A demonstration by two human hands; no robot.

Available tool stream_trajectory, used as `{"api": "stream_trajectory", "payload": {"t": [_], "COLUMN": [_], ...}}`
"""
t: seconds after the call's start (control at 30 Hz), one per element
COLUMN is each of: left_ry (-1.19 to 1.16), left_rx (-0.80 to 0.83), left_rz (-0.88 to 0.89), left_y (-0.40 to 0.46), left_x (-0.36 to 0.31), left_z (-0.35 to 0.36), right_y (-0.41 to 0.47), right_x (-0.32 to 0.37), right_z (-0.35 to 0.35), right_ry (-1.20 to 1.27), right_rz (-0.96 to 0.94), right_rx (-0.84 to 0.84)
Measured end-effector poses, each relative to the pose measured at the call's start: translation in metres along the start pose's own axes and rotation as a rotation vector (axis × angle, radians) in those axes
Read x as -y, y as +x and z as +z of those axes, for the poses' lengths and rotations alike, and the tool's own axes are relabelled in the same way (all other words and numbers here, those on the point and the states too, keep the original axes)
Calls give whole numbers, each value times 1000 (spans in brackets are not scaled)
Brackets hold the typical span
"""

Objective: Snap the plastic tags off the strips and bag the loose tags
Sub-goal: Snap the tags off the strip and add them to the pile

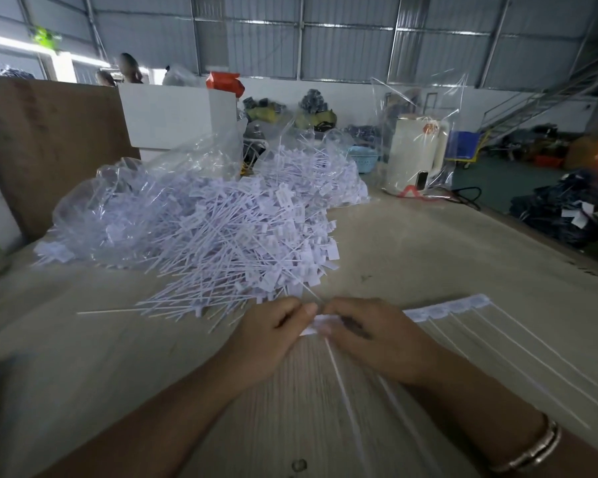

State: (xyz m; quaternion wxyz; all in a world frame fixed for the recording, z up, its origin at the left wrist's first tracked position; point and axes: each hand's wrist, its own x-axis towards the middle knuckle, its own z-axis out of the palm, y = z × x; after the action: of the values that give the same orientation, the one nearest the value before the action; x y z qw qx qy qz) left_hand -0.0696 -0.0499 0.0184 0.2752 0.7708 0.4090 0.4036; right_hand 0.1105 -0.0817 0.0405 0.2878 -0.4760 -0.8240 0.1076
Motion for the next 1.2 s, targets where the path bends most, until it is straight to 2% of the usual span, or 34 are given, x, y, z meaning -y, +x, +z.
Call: {"api": "stream_trajectory", "payload": {"t": [0.07,0.17,0.27,0.4,0.5,0.6,0.7,0.8,0.87,0.9,0.97,1.03,1.1,1.2], "left_ry": [-87,-132,-153,-106,-33,40,8,-113,-209,-250,-278,-207,-20,335], "left_rx": [-11,58,141,97,67,50,27,16,-23,-51,-121,-220,-332,-544], "left_rz": [-57,-79,-19,54,106,176,175,184,223,240,265,248,214,219], "left_y": [1,0,0,-2,-2,-3,-3,-2,-4,-5,-3,9,33,81], "left_x": [0,-1,0,3,3,3,1,-7,-15,-19,-25,-26,-25,-19], "left_z": [-2,-4,-2,-2,-2,-3,-3,-4,-7,-10,-21,-39,-60,-91], "right_y": [-1,-4,-2,-3,-1,0,-2,0,3,3,1,-1,0,4], "right_x": [-2,-2,-1,0,-1,-4,-2,7,8,5,-4,-11,-13,-12], "right_z": [-3,-1,2,-1,2,3,3,3,-2,-6,-11,-8,2,14], "right_ry": [132,29,-60,-125,-118,26,141,525,828,884,763,507,295,205], "right_rz": [9,-19,-23,-73,-69,-9,12,101,211,249,255,213,175,108], "right_rx": [53,49,-42,-123,-83,-19,-8,-90,-205,-278,-339,-284,-205,-161]}}
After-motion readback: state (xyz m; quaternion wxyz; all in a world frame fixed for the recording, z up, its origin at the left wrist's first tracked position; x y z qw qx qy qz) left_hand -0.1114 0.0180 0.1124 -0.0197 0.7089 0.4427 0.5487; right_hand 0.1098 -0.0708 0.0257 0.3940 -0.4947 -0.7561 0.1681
